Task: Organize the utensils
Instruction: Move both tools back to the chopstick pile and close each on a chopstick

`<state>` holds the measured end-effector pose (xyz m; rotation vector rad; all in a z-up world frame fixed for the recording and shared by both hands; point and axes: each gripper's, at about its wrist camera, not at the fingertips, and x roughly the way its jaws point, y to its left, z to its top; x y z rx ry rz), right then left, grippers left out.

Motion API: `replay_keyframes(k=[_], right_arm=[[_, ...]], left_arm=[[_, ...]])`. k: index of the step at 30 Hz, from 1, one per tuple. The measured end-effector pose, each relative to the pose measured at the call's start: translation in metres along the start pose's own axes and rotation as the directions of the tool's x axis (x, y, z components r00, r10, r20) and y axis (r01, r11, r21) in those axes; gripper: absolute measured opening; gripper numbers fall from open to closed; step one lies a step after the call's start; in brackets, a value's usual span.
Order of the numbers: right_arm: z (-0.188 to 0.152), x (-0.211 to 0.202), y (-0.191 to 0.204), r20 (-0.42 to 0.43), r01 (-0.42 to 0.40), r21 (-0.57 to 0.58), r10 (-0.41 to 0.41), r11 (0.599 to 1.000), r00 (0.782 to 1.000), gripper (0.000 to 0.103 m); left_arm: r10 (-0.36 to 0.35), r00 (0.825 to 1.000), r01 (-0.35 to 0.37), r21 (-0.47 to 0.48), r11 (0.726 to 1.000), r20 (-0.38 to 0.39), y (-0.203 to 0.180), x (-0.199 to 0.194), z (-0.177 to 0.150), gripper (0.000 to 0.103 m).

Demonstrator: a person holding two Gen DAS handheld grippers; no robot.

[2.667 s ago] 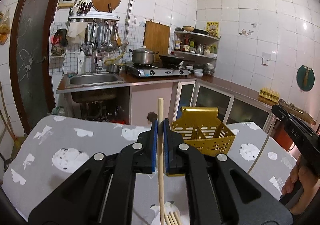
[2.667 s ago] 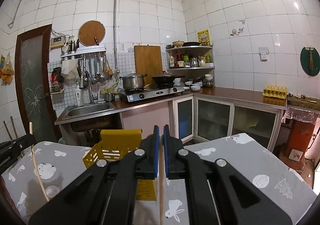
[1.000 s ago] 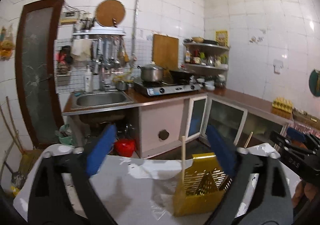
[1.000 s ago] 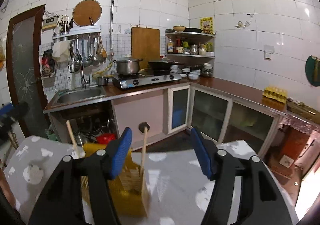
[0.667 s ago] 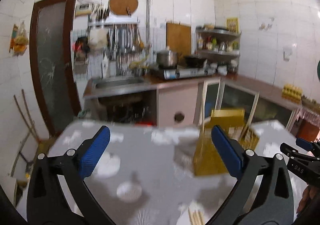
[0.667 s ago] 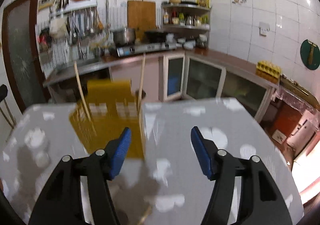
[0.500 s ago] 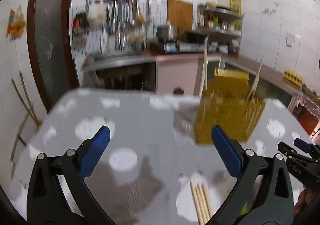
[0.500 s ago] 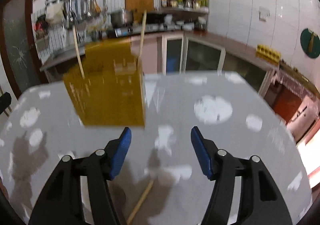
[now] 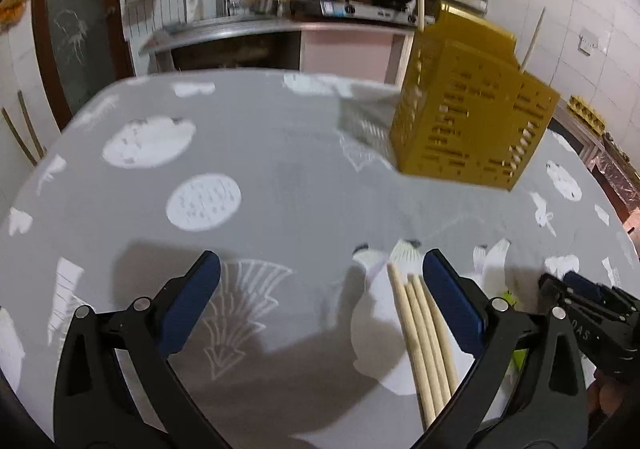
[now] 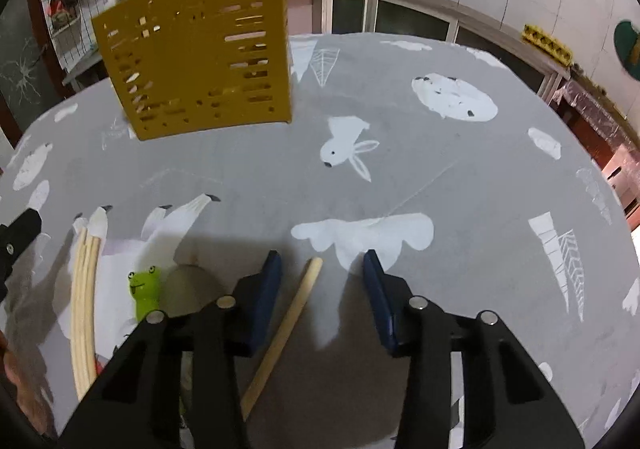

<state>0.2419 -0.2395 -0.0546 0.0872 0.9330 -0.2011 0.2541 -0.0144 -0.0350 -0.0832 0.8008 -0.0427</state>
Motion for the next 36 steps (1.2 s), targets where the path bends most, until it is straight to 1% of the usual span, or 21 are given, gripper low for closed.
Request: replay_keyframes(k=[3, 5, 7, 10, 13, 15, 17, 22, 26, 30, 33, 35, 36], right_arm=[[0.002, 0.001, 0.006, 0.002, -0.014, -0.019, 0.014, 1.0, 1.0, 0.017], [0.004, 0.001, 0.009, 0.007, -0.016, -0.036, 0.017, 0.999, 1.0, 0.011], [0.009, 0.002, 0.007, 0.005, -0.04, -0.039, 0.04, 0.998, 0.999, 0.01], [0.022, 0.008, 0.006, -0.007, -0.051, -0.069, 0.051, 0.996, 0.999, 0.01], [0.031, 0.014, 0.009, -0.009, -0.056, -0.094, 0.056, 0.994, 0.998, 0.01], [0.029, 0.014, 0.008, 0.006, -0.064, -0.08, 0.065, 0.995, 0.998, 0.01], [0.024, 0.012, 0.009, 0.031, -0.065, -0.077, 0.068, 0.995, 0.997, 0.01], [0.024, 0.014, 0.003, 0.032, -0.092, -0.062, 0.094, 0.994, 0.995, 0.01], [0.025, 0.014, 0.003, 0.036, -0.085, -0.073, 0.088, 0.994, 0.996, 0.01], [0.024, 0.014, 0.002, 0.039, -0.083, -0.071, 0.086, 0.994, 0.996, 0.01], [0.024, 0.015, 0.005, 0.039, -0.072, -0.069, 0.075, 0.995, 0.996, 0.01], [0.026, 0.015, 0.007, 0.038, -0.061, -0.07, 0.064, 0.996, 0.997, 0.01], [0.026, 0.015, 0.007, 0.039, -0.059, -0.068, 0.062, 0.996, 0.997, 0.01]], left_arm=[[0.009, 1.0, -0.009, 0.0, 1.0, -0.018, -0.001, 0.004, -0.002, 0.098], [-0.003, 1.0, 0.004, 0.003, 1.0, -0.026, -0.002, 0.005, -0.004, 0.098], [-0.015, 0.999, 0.015, 0.006, 1.0, -0.037, -0.003, 0.007, -0.006, 0.098], [-0.022, 0.998, 0.022, 0.006, 1.0, -0.055, -0.004, 0.012, -0.007, 0.097], [-0.024, 0.997, 0.025, 0.012, 1.0, -0.075, -0.005, 0.017, -0.009, 0.092], [-0.023, 0.996, 0.024, 0.019, 1.0, -0.086, -0.006, 0.02, -0.01, 0.09], [-0.013, 0.995, 0.016, 0.032, 0.999, -0.097, -0.008, 0.023, -0.011, 0.086], [-0.001, 0.995, 0.008, 0.069, 0.998, -0.103, -0.015, 0.023, -0.015, 0.085], [0.029, 0.993, -0.016, 0.117, 0.993, -0.113, -0.025, 0.024, -0.02, 0.082], [0.028, 0.993, -0.014, 0.119, 0.993, -0.117, -0.025, 0.023, -0.02, 0.079], [0.028, 0.993, -0.013, 0.133, 0.991, -0.117, -0.03, 0.024, -0.019, 0.069], [0.025, 0.993, -0.009, 0.139, 0.99, -0.119, -0.035, 0.025, -0.016, 0.054], [0.026, 0.992, -0.009, 0.143, 0.99, -0.121, -0.039, 0.026, -0.015, 0.052]])
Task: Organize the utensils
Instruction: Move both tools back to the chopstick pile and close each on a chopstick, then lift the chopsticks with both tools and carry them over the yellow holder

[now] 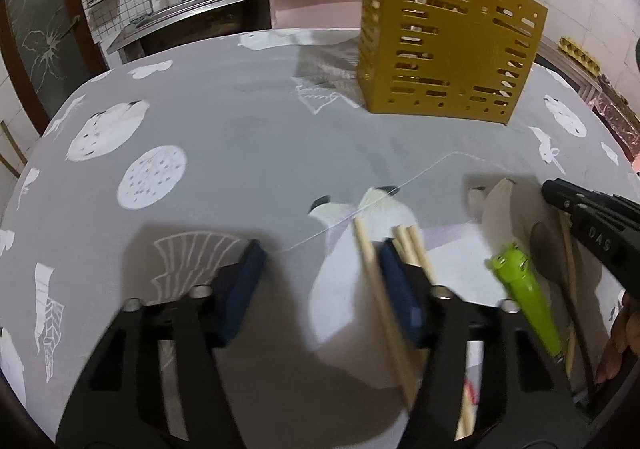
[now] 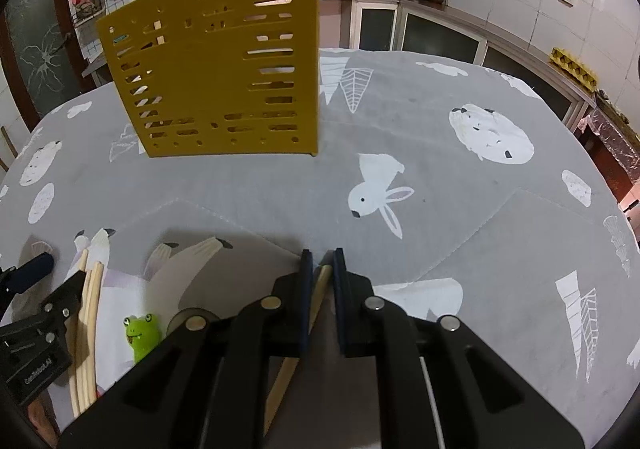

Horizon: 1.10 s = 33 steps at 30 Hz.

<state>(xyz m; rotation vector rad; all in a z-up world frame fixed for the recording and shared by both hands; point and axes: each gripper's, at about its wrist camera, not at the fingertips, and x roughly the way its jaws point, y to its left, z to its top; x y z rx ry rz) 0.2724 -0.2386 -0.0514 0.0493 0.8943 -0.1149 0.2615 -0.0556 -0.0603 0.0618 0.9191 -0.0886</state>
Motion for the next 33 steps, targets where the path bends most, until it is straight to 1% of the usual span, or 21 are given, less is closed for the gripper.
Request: replay_keyframes(k=[1, 2, 3, 5, 6, 8, 14, 18, 21, 25, 27, 30, 33], right_arm=[[0.0, 0.0, 0.0, 0.001, -0.002, 0.008, 0.002, 1.0, 1.0, 0.01], [0.001, 0.0, -0.001, 0.002, -0.008, 0.017, 0.008, 1.0, 1.0, 0.01], [0.001, 0.0, -0.003, 0.003, -0.016, 0.027, 0.015, 1.0, 1.0, 0.01], [0.002, 0.001, -0.005, 0.004, -0.029, 0.044, 0.029, 0.999, 1.0, 0.009], [0.002, 0.001, -0.007, 0.006, -0.036, 0.052, 0.036, 0.998, 0.999, 0.009], [0.004, 0.0, -0.007, 0.011, -0.042, 0.057, 0.041, 0.997, 0.999, 0.009], [0.006, -0.01, -0.008, 0.055, -0.054, 0.069, 0.05, 0.996, 0.997, 0.009], [0.008, -0.016, -0.01, 0.082, -0.063, 0.075, 0.057, 0.995, 0.995, 0.009], [0.01, -0.023, -0.011, 0.111, -0.058, 0.074, 0.05, 0.996, 0.993, 0.009], [0.015, -0.041, -0.01, 0.17, -0.038, 0.06, 0.027, 0.997, 0.985, 0.009], [0.017, -0.052, -0.009, 0.202, -0.037, 0.054, 0.025, 0.998, 0.979, 0.009], [0.019, -0.066, -0.011, 0.243, -0.059, 0.043, 0.046, 0.997, 0.969, 0.008], [0.019, -0.081, -0.011, 0.283, -0.057, 0.033, 0.045, 0.998, 0.958, 0.008]], left_arm=[[-0.002, 1.0, 0.002, 0.001, 1.0, -0.003, -0.002, 0.0, 0.001, 0.043], [-0.021, 1.0, 0.021, 0.005, 1.0, -0.009, -0.004, 0.001, 0.003, 0.034], [-0.022, 1.0, 0.022, 0.007, 1.0, -0.012, -0.005, 0.001, 0.004, 0.032], [-0.036, 0.999, 0.036, 0.006, 0.999, -0.022, -0.008, 0.001, 0.006, 0.021], [-0.04, 0.999, 0.041, 0.005, 0.999, -0.025, -0.009, 0.001, 0.006, 0.019], [-0.055, 0.998, 0.055, -0.002, 0.998, -0.033, -0.009, 0.003, 0.009, 0.009], [-0.092, 0.995, 0.091, -0.034, 0.995, -0.035, -0.004, 0.005, 0.014, 0.007], [-0.119, 0.993, 0.118, -0.05, 0.992, -0.023, -0.001, 0.003, 0.015, 0.006], [-0.126, 0.992, 0.126, -0.057, 0.99, -0.005, 0.003, -0.001, 0.016, 0.005], [-0.117, 0.992, 0.12, -0.058, 0.991, 0.044, 0.008, -0.015, 0.019, 0.004], [-0.118, 0.99, 0.123, -0.059, 0.991, 0.081, 0.012, -0.027, 0.02, 0.004], [-0.107, 0.984, 0.116, -0.056, 0.992, 0.143, 0.016, -0.046, 0.021, 0.004], [-0.103, 0.974, 0.116, -0.055, 0.992, 0.2, 0.02, -0.065, 0.02, 0.004]])
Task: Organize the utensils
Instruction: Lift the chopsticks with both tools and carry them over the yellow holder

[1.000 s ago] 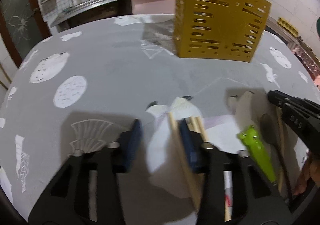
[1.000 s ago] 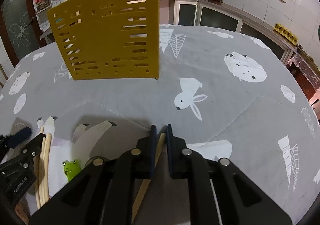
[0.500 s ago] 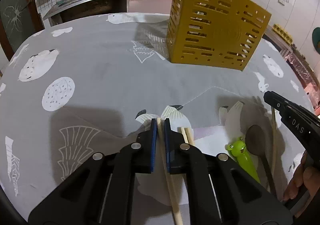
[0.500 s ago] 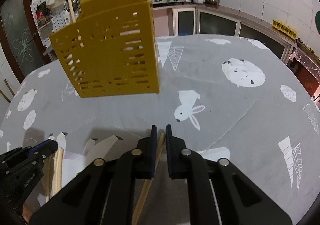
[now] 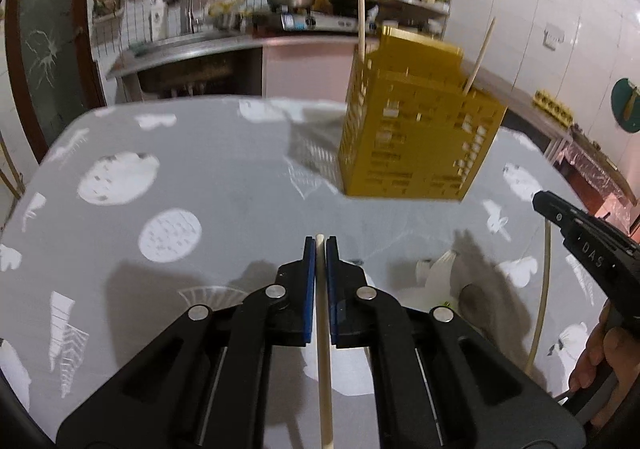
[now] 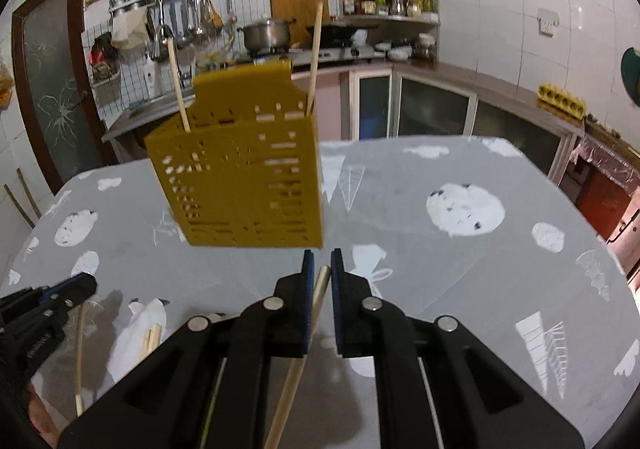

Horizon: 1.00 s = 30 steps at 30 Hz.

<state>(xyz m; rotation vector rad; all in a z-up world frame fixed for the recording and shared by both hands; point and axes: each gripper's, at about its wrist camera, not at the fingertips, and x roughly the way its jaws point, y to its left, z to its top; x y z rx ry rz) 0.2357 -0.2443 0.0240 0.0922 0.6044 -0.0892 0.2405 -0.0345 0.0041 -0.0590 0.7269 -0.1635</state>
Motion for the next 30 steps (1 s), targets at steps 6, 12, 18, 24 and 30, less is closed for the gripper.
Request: replay_keyframes(k=[6, 12, 18, 24, 30], right_arm=[[0.009, -0.03, 0.003, 0.082, 0.007, -0.02, -0.006, 1.0, 0.997, 0.008], [0.019, -0.057, 0.001, 0.156, 0.012, -0.023, -0.008, 1.0, 0.988, 0.006], [0.024, -0.075, -0.002, 0.223, 0.023, -0.03, -0.016, 0.999, 0.975, 0.006], [0.025, -0.081, -0.014, 0.273, 0.013, 0.002, -0.013, 1.0, 0.962, 0.006], [0.033, -0.08, -0.024, 0.298, -0.009, 0.032, -0.001, 0.999, 0.955, 0.006]], left_arm=[[0.004, 0.994, -0.005, 0.014, 1.0, 0.108, -0.004, -0.039, 0.009, 0.004], [0.008, 0.976, -0.014, 0.028, 1.0, 0.217, -0.011, -0.073, 0.016, 0.004], [0.016, 0.959, -0.027, 0.036, 0.999, 0.282, -0.016, -0.091, 0.021, 0.004], [0.02, 0.952, -0.031, 0.03, 0.999, 0.305, -0.014, -0.09, 0.024, 0.004], [0.019, 0.946, -0.032, 0.035, 0.999, 0.325, -0.015, -0.089, 0.03, 0.004]])
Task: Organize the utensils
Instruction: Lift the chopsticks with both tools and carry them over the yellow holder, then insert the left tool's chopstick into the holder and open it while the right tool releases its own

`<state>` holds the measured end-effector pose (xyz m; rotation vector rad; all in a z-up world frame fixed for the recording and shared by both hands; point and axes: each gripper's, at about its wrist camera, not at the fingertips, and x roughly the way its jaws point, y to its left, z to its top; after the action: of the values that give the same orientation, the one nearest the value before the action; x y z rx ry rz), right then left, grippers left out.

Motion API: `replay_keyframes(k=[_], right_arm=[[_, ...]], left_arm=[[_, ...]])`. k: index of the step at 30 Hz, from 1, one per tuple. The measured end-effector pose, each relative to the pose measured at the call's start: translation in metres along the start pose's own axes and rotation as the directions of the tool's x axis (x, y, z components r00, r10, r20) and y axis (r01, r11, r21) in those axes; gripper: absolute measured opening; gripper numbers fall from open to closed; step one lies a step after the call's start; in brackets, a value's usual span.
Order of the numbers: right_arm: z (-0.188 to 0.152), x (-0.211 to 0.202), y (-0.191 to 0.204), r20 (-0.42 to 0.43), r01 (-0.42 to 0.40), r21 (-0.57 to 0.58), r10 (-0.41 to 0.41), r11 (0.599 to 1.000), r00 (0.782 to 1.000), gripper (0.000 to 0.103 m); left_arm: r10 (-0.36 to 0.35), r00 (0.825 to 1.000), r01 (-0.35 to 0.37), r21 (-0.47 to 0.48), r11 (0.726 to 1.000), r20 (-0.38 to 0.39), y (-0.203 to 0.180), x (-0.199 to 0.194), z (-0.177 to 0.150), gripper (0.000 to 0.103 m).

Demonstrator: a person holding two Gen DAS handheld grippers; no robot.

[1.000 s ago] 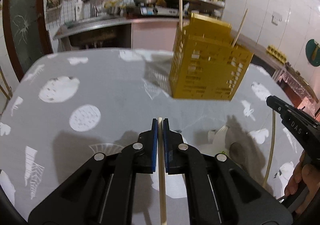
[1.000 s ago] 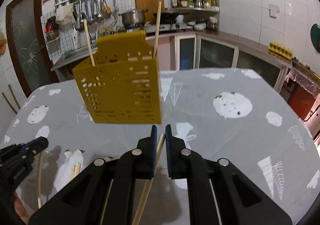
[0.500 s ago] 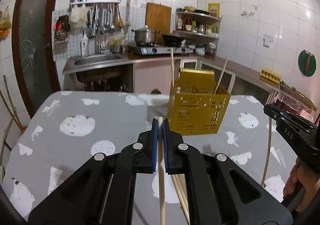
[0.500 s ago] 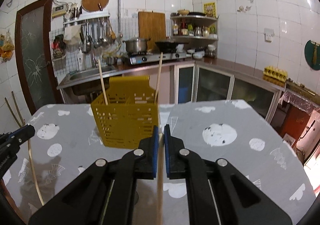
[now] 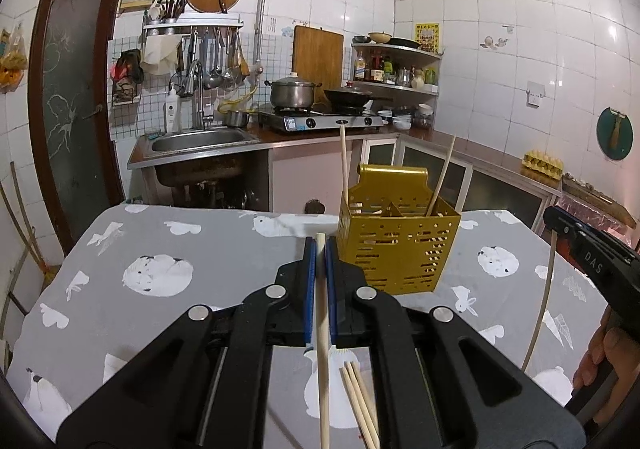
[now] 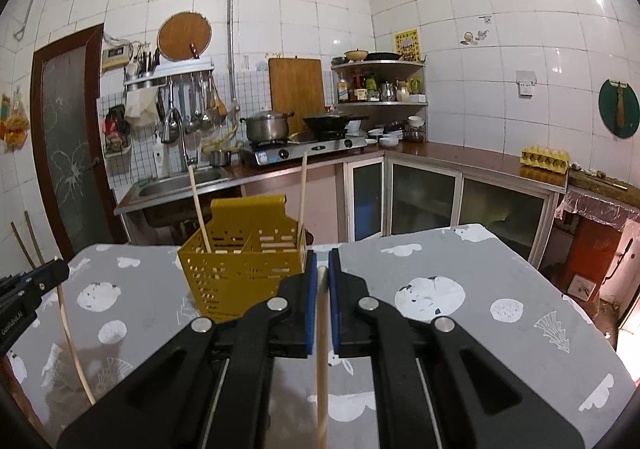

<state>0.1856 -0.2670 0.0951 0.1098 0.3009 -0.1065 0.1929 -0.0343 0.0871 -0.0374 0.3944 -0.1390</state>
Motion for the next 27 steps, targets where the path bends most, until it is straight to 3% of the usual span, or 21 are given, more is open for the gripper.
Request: replay_keyframes(k=[16, 27], right_arm=[[0.03, 0.016, 0.002, 0.067, -0.011, 0.003, 0.01, 1.0, 0.998, 0.006], [0.065, 0.03, 0.009, 0.104, -0.021, 0.005, 0.021, 1.0, 0.994, 0.006]], left_arm=[[-0.003, 0.997, 0.004, -0.009, 1.0, 0.071, 0.005, 0.018, 0.034, 0.004], [-0.025, 0.992, 0.026, -0.005, 1.0, 0.121, -0.002, 0.022, 0.077, 0.004]])
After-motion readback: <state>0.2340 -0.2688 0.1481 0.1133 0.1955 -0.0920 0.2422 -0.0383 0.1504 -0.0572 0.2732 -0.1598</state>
